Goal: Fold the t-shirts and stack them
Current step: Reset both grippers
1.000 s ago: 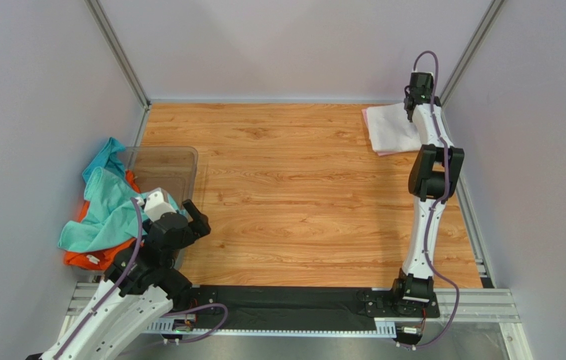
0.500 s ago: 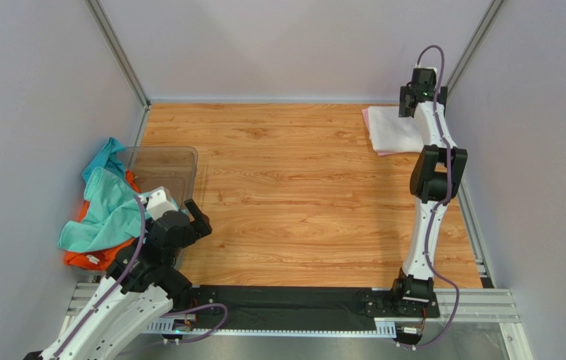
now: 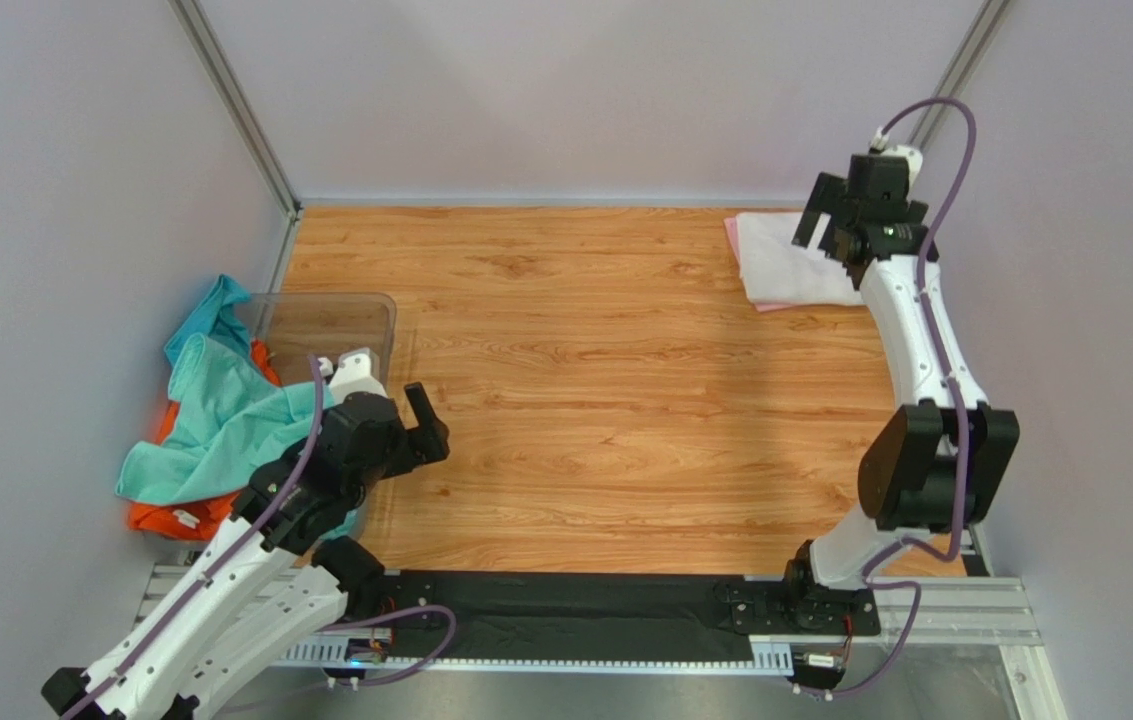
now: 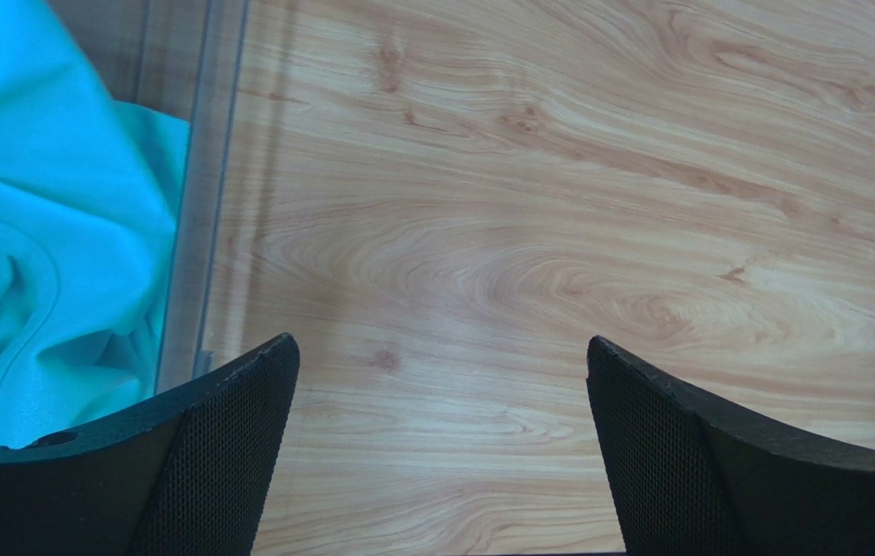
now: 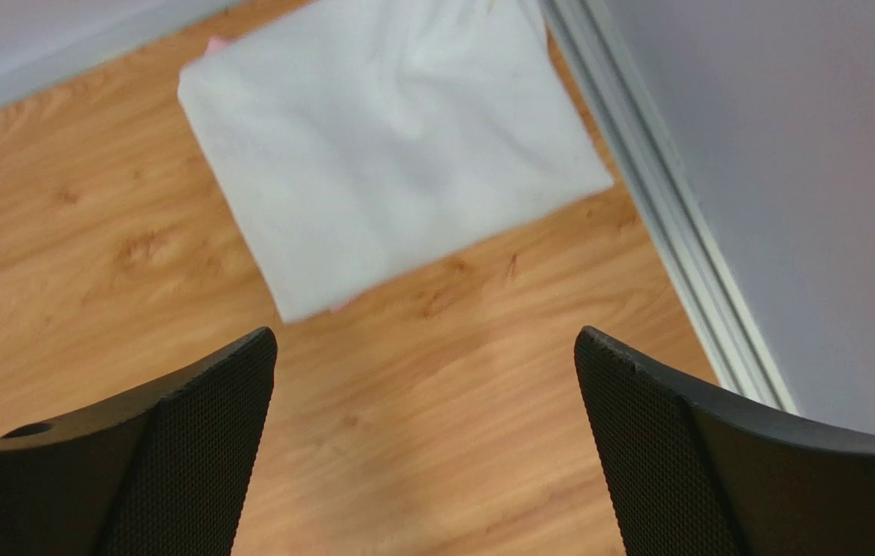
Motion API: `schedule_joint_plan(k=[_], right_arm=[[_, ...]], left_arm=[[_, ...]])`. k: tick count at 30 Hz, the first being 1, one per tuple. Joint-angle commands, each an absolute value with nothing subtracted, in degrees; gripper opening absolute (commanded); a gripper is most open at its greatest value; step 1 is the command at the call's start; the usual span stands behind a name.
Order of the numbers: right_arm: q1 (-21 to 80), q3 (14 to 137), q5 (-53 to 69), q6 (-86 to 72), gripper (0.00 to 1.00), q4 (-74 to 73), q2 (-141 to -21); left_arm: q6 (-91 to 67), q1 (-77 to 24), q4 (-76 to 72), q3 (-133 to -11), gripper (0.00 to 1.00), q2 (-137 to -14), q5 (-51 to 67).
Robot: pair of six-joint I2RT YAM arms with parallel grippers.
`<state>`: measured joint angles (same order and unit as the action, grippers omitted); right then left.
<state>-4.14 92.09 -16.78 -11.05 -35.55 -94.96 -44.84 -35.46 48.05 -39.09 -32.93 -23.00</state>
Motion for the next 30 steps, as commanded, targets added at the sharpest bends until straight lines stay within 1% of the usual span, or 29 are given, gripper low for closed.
schedule_joint_plan(k=[1, 2, 3, 5, 6, 7, 8, 9, 12, 15, 16, 23, 30], right_arm=[[-1.6, 81.5, -14.9, -17.3, 1.0, -35.6, -86.8], [-1.2, 79.0, -14.5, -17.9, 1.0, -35.3, -84.7], [-1.0, 73.2, -14.1, -19.1, 1.0, -34.9, -82.2], [-0.3, 68.0, -11.5, -19.9, 1.0, -34.0, -76.0], [1.3, 59.4, -8.7, -21.1, 1.0, -34.3, -68.1], [1.3, 59.3, -8.7, -21.1, 1.0, -34.3, -68.0], [1.3, 55.3, -7.1, -22.0, 1.0, -34.1, -66.3], [1.4, 53.5, -6.2, -22.2, 1.0, -34.4, -61.9], [1.4, 46.1, -4.3, -23.0, 1.0, -34.3, -53.9], [1.4, 40.3, -4.0, -23.8, 1.0, -34.4, -48.6], [1.4, 39.3, -4.0, -24.4, 1.0, -34.6, -45.8], [1.4, 33.6, -3.0, -27.7, 1.0, -33.7, -38.0], [1.4, 32.1, -5.2, -28.4, 1.0, -32.5, -35.9]], left_arm=[[-41.6, -35.2, 41.8, -40.1, 1.0, -32.3, -19.1], [-41.4, -35.2, 41.1, -39.6, 1.0, -31.7, -18.5], [-41.4, -35.2, 39.8, -39.2, 1.0, -31.6, -17.5], [-41.4, -35.2, 39.0, -37.9, 1.0, -31.2, -17.1], [-41.4, -35.3, 38.2, -36.7, 1.0, -31.0, -16.5], [-41.4, -35.3, 38.1, -36.7, 1.0, -31.0, -16.5], [-41.3, -35.2, 37.5, -36.5, 1.0, -30.9, -16.1], [-41.1, -35.3, 37.2, -36.0, 1.0, -30.8, -16.0], [-40.3, -35.2, 35.5, -34.9, 1.0, -30.1, -14.9], [-40.2, -35.2, 35.0, -34.5, 1.0, -29.9, -14.5], [-40.4, -35.2, 34.8, -34.4, 1.0, -29.8, -14.6], [-41.8, -35.2, 34.1, -32.6, 1.0, -27.6, -13.3], [-43.6, -35.2, 36.1, -31.7, 1.0, -25.6, -14.2]])
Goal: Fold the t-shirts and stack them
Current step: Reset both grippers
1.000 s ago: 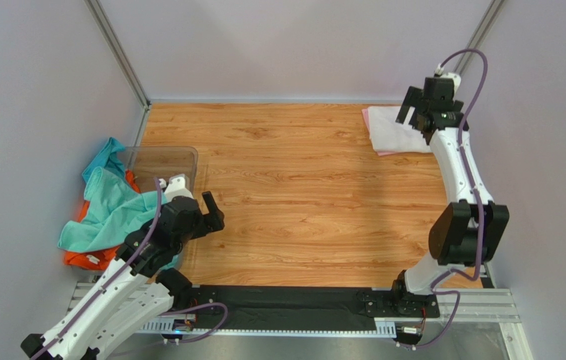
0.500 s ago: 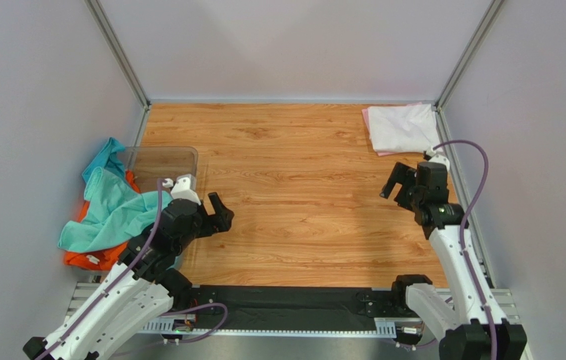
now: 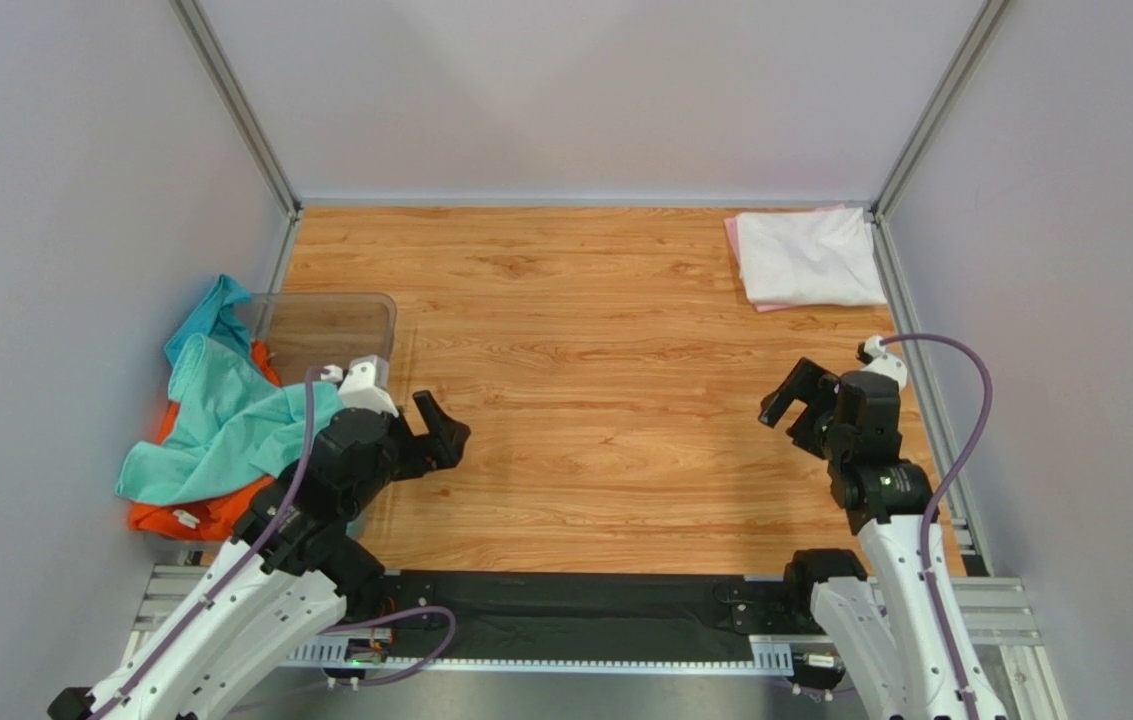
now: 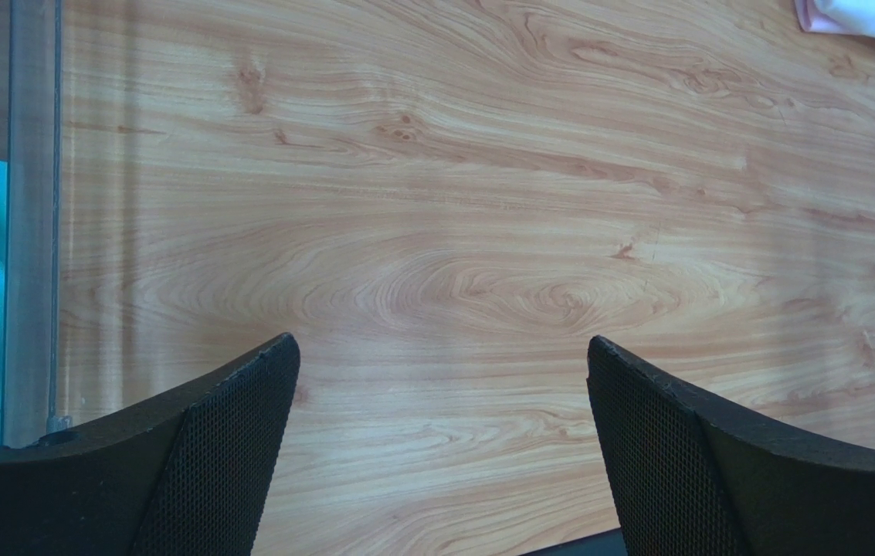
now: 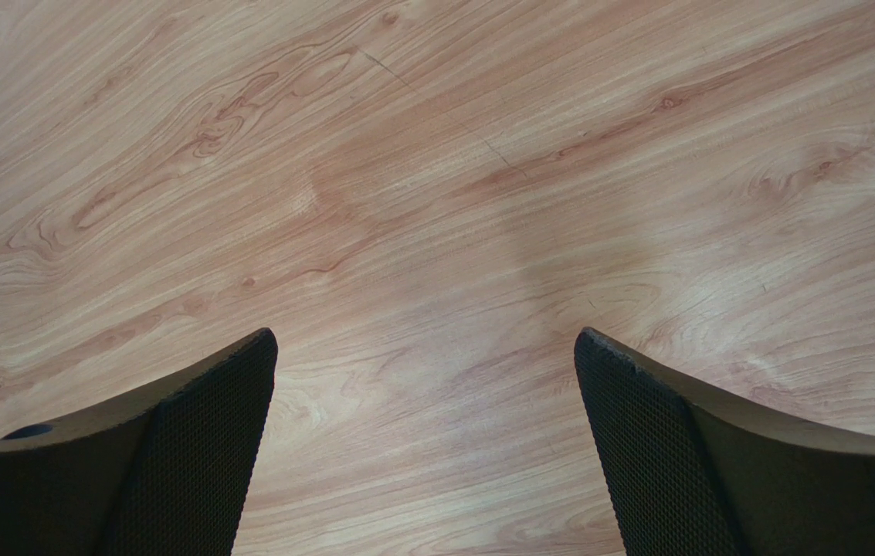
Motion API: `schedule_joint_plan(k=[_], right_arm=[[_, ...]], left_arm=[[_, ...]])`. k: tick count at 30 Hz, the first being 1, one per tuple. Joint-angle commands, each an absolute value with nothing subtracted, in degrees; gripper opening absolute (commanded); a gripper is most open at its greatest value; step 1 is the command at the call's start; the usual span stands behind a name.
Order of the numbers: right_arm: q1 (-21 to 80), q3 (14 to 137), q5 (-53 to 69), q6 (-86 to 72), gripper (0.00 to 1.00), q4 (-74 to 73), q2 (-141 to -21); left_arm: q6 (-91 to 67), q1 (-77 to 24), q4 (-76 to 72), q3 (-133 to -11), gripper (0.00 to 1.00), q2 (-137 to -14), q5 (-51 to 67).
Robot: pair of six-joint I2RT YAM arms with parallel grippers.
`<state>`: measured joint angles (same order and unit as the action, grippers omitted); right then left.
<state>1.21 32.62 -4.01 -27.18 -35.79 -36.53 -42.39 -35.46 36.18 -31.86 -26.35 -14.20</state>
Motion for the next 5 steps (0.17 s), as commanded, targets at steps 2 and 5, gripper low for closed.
schedule_joint_plan(k=[2, 5], right_arm=[[1.5, 31.6, -3.4, -28.1, 1.0, -31.7, -35.9], [1.4, 30.9, -4.4, -28.4, 1.0, -30.8, -35.9]], left_arm=[[-44.0, -35.2, 36.9, -31.6, 1.0, -25.5, -14.9], [-45.1, -35.2, 38.2, -31.6, 1.0, -25.3, -15.2]])
